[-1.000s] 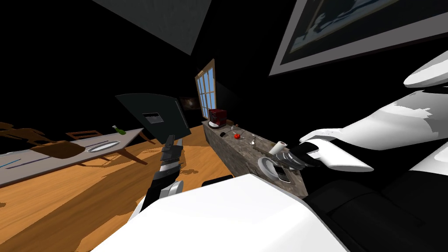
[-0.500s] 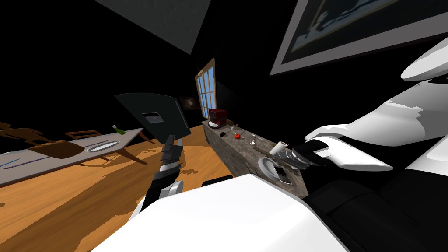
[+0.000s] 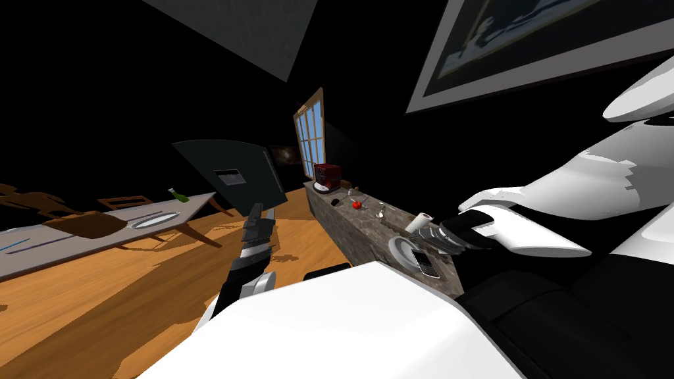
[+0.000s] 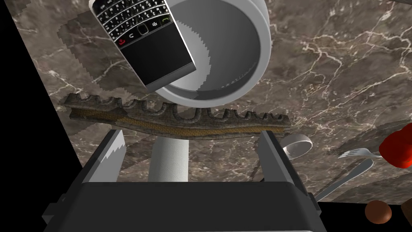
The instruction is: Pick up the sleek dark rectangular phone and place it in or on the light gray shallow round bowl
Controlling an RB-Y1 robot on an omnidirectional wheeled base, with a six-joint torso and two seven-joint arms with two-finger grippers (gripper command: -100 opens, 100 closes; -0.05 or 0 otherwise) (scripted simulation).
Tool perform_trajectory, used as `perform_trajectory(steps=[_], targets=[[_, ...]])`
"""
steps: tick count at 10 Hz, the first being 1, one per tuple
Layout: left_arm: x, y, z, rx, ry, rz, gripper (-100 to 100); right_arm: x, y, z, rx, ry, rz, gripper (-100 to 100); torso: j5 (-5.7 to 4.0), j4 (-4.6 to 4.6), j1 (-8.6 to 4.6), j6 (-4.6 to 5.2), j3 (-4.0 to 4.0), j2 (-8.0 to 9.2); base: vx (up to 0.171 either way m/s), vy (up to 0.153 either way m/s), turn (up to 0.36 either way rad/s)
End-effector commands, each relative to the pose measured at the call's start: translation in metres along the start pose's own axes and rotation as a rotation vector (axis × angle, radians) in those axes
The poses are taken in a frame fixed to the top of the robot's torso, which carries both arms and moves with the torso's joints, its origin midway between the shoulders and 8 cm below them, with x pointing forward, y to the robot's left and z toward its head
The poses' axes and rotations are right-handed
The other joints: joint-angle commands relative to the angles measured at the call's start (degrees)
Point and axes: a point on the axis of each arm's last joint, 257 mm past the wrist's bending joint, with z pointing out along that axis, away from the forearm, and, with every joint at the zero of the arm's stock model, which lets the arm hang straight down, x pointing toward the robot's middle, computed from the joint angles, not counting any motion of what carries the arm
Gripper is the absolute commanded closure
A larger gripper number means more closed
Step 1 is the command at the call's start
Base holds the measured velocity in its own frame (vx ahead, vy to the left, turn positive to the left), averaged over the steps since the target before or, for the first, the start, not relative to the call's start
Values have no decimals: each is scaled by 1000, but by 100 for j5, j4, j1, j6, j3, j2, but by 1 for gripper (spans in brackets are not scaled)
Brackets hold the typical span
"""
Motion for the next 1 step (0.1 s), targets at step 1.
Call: perform_trajectory(steps=[1], targets=[[0,0,0,0,0,0,0,0,0,0,0,0,0,0,0,0,0,0,0,0,0,0,0]])
